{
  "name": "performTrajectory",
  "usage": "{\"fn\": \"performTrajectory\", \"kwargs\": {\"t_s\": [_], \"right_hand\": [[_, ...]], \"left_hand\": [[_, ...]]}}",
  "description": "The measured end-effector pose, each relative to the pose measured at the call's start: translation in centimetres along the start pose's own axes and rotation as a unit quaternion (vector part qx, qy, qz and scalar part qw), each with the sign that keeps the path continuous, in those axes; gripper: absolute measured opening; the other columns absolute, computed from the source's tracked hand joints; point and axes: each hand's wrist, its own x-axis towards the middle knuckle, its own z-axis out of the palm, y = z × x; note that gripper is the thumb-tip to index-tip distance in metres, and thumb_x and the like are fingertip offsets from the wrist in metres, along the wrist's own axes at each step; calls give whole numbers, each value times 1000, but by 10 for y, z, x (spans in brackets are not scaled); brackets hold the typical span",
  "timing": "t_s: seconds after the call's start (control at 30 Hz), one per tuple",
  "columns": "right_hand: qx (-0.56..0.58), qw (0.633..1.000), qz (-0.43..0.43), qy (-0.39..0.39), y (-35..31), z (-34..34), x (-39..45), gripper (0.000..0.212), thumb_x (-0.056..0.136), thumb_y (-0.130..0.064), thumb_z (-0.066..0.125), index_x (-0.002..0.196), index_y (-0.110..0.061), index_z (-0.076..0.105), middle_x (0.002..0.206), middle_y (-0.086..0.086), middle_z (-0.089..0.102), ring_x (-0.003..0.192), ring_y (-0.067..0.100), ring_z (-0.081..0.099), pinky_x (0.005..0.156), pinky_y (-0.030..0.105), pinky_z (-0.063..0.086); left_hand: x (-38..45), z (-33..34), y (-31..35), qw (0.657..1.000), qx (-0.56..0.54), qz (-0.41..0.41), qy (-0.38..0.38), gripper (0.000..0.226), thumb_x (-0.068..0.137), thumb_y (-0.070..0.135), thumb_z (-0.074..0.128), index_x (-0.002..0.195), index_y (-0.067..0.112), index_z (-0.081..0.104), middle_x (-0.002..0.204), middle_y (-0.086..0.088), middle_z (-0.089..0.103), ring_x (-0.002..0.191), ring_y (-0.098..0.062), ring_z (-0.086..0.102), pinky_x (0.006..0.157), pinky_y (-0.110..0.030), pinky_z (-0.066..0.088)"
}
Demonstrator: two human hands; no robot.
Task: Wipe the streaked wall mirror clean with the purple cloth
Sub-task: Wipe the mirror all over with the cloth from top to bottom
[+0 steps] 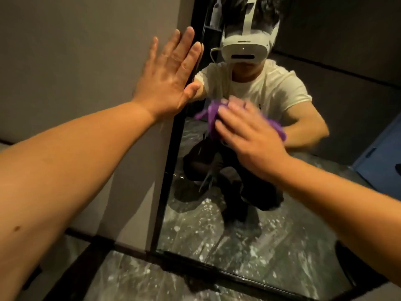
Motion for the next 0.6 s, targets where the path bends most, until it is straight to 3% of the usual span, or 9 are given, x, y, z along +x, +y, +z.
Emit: {"fn": "performTrajectory", "kwargs": {"t_s": [0.03,0.1,0.17,0.27,0.33,0.4,0.47,0.53,0.6], "right_hand": [[-44,997,41,40,17,-10,26,36,101,-10,45,136,-1,52,144,25,45,136,43,39,113,58,30],[-100,992,69,41,22,-13,54,39,98,-7,50,136,0,52,144,26,45,136,45,39,111,61,32],[-106,994,1,4,-9,13,44,40,97,-10,47,137,-1,52,145,26,44,136,45,39,114,59,27],[-42,974,-136,-179,-85,73,-38,45,95,-21,44,135,-4,56,145,20,47,137,37,38,122,48,6],[-28,921,-216,-323,-127,102,-110,50,88,-27,48,132,-7,60,141,12,54,134,29,44,122,45,-9],[-29,857,-283,-430,-145,118,-175,51,81,-31,61,128,-11,63,135,4,60,130,21,51,121,46,-13],[-15,825,-278,-492,-145,120,-224,52,75,-35,73,123,-14,67,130,-1,64,125,15,56,122,44,-10],[2,850,-251,-463,-134,109,-231,42,82,-28,62,121,-13,68,128,1,65,124,16,57,123,41,-9],[56,905,-204,-368,-120,100,-201,43,89,-23,49,126,-7,64,133,9,62,128,23,54,124,41,5]], "left_hand": [[0,1,-1,1000,-1,6,8,66,102,45,36,152,10,12,158,-24,20,146,-40,16,116,-63,11],[0,5,-2,1000,-1,14,21,62,102,44,33,150,10,14,155,-27,24,145,-42,20,115,-64,14],[-1,6,-2,999,-5,16,30,61,103,43,31,150,6,19,153,-29,26,143,-45,23,113,-66,15],[-1,7,0,999,-19,6,27,62,102,40,33,151,2,24,154,-29,24,144,-45,21,114,-66,12],[-2,10,0,1000,-21,-11,16,64,102,41,31,152,3,21,157,-26,21,146,-42,18,116,-63,10],[-4,14,-1,1000,-10,-28,7,65,102,44,27,153,6,19,159,-23,18,147,-40,15,118,-58,8],[-6,13,0,999,-10,-43,-2,64,102,47,26,153,9,21,158,-22,21,146,-42,18,118,-52,11],[-6,9,3,998,-17,-55,-15,63,102,48,25,152,10,26,156,-22,26,143,-43,26,116,-47,18],[-6,8,6,996,-37,-75,-35,65,101,50,22,152,11,28,154,-22,30,140,-42,31,114,-44,23]]}}
